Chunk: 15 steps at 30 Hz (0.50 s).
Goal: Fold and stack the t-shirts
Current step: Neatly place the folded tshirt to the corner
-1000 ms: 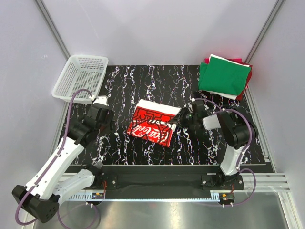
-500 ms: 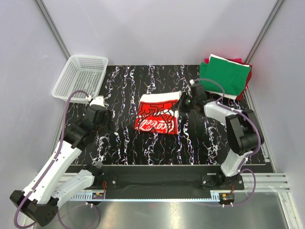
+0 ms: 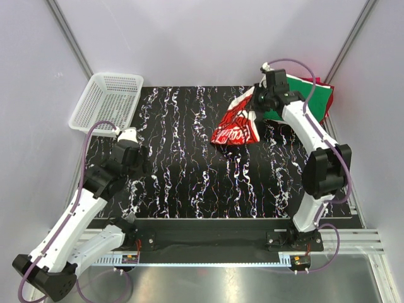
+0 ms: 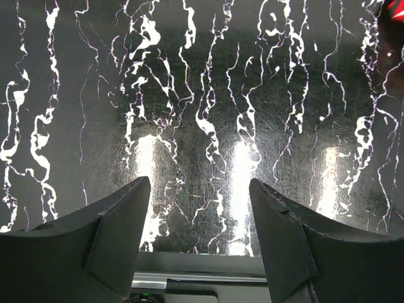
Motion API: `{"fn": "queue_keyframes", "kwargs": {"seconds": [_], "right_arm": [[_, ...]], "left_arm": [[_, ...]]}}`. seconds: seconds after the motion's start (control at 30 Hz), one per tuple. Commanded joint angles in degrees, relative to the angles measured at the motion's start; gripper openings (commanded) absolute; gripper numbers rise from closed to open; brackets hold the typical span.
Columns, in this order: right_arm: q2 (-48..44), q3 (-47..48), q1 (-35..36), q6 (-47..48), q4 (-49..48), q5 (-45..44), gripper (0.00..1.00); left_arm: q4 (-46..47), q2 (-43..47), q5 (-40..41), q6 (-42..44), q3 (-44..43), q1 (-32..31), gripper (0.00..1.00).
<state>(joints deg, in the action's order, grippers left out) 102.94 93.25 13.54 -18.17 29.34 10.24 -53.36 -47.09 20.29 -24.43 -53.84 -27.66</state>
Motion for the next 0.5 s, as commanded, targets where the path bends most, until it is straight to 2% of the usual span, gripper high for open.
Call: {"fn": "queue_keyframes", "kwargs": {"seconds": [0.0, 0.47], "right_arm": [[3.3, 11.2, -0.9, 8.0, 7.0, -6.0, 0.00], [16.1, 44.0, -5.0, 16.5, 23.1, -9.7, 0.00]], "left_arm": [[2.6, 1.2, 1.7, -0.3, 0.2, 0.1, 0.70], [2.7, 0.6, 1.2, -0.1, 0.3, 0.1, 0.71]]}}
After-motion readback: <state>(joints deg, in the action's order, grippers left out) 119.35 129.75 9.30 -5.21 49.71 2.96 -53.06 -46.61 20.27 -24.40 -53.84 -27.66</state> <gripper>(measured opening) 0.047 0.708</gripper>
